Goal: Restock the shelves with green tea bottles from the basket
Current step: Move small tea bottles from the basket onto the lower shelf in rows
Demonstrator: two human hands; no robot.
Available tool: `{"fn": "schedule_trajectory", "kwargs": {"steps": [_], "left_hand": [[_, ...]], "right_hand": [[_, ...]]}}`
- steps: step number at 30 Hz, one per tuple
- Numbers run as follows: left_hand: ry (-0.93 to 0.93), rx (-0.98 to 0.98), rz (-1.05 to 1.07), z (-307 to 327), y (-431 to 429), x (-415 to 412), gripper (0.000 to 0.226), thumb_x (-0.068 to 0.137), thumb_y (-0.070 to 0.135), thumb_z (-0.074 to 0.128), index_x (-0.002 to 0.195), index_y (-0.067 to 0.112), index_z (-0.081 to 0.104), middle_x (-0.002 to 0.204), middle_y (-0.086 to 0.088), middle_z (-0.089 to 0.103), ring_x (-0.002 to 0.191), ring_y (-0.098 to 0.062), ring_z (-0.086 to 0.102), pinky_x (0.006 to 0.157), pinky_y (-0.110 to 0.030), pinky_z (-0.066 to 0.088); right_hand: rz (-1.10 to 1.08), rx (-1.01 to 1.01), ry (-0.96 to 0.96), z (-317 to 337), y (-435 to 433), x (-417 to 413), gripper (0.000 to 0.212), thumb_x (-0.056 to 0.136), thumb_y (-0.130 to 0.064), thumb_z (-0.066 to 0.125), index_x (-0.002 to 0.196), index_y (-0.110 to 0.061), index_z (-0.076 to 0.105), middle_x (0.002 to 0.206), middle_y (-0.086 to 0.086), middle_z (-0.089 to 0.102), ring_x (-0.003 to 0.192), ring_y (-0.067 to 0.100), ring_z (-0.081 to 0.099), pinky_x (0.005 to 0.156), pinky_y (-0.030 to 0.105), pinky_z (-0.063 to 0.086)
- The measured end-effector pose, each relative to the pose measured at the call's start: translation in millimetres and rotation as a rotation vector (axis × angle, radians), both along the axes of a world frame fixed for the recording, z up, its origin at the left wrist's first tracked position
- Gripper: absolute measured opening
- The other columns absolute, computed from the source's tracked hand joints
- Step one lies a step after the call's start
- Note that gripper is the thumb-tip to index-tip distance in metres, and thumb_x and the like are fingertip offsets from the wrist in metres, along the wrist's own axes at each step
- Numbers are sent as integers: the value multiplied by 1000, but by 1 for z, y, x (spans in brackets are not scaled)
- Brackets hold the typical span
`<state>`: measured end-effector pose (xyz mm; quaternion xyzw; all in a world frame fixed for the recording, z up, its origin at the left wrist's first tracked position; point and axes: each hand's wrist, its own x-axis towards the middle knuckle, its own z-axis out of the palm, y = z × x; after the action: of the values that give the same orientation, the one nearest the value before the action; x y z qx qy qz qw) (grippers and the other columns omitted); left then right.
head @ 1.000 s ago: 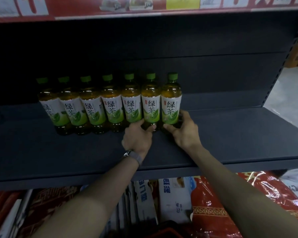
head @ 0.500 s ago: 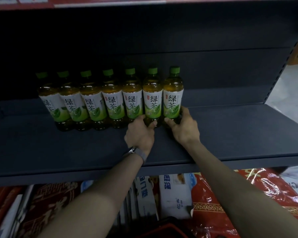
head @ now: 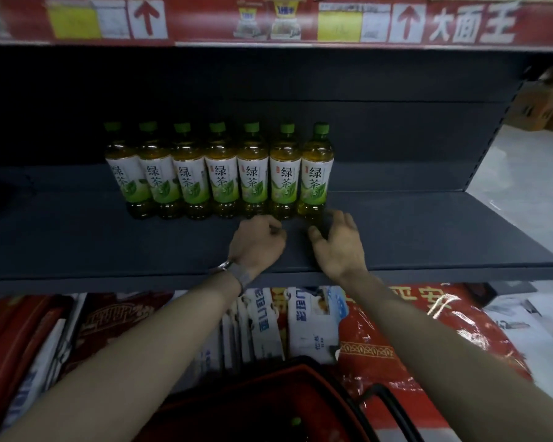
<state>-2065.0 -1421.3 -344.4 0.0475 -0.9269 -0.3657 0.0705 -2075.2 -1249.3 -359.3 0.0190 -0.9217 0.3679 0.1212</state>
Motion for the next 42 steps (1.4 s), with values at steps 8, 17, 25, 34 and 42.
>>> {"fn": "schedule_trajectory", "kwargs": {"steps": [8,17,25,34,42], "left_hand": [[-64,-88,-73,-10,-24,132,50,103,50,39,69,18,57,72,-1,66,77,-25,65,77,-40,55],[-189,-297,-43,-83,-44,243,31,100,43,44,102,25,68,108,-5,73,103,-35,68,82,-39,53],[-485,-412,-78,-163,-61,278,37,101,45,48,113,19,71,121,-14,71,112,-38,68,90,-40,54],[-761,-468,-267,-226,-38,290,48,97,44,57,135,15,62,138,-15,61,124,-37,63,95,-38,55],[-797,-77,-143,-273,-1,276,69,89,64,65,129,8,61,132,-16,63,119,-36,63,97,-39,55]], "right_hand": [[177,143,31,-6,-20,111,39,100,-29,59,134,-10,60,131,10,61,125,31,55,103,45,49],[345,327,-150,-64,-52,209,42,94,-34,58,135,-22,62,134,4,65,121,32,63,102,43,53],[382,531,-413,-119,-49,259,38,97,-31,58,133,-20,61,133,8,64,120,39,63,97,44,52],[238,533,-745,-212,-6,263,51,80,-42,49,110,-8,73,113,23,74,108,45,71,89,41,56],[311,355,-925,-236,1,274,65,108,-47,28,153,-5,50,156,23,51,144,34,50,114,31,37]]}}
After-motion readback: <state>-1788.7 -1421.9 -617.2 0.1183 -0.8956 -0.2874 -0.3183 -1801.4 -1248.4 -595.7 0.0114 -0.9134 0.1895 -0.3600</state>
